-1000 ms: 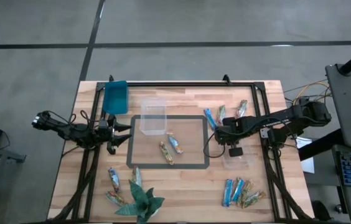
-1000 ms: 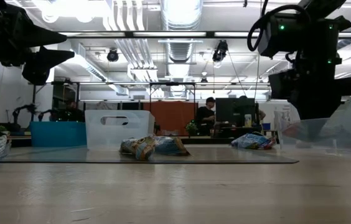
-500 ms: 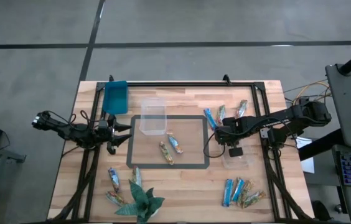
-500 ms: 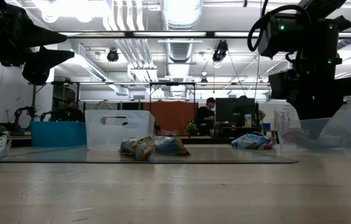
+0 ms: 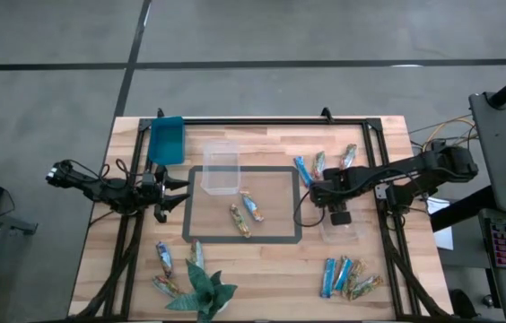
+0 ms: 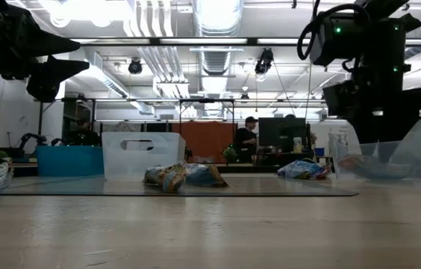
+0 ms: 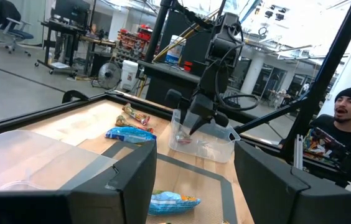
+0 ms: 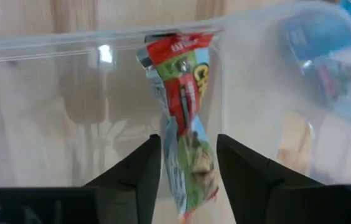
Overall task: Pick and place Granola Bars by type
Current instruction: Put the red granola bar into the right transparent bin
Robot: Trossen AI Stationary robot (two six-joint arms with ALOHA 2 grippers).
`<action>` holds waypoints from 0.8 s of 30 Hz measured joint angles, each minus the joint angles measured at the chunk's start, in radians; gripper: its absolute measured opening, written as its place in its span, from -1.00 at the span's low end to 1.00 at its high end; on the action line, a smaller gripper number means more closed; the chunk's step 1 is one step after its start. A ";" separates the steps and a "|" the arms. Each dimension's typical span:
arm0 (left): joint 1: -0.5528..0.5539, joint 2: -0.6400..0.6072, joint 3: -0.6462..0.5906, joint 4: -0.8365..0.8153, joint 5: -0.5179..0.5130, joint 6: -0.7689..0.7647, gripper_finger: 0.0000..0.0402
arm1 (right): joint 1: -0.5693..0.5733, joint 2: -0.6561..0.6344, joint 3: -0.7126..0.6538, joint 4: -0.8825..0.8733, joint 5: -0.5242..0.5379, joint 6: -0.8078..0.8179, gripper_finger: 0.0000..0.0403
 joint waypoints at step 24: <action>0.000 0.000 0.000 0.000 0.000 0.000 -0.02 | -0.004 -0.137 0.344 -0.257 0.146 0.761 0.14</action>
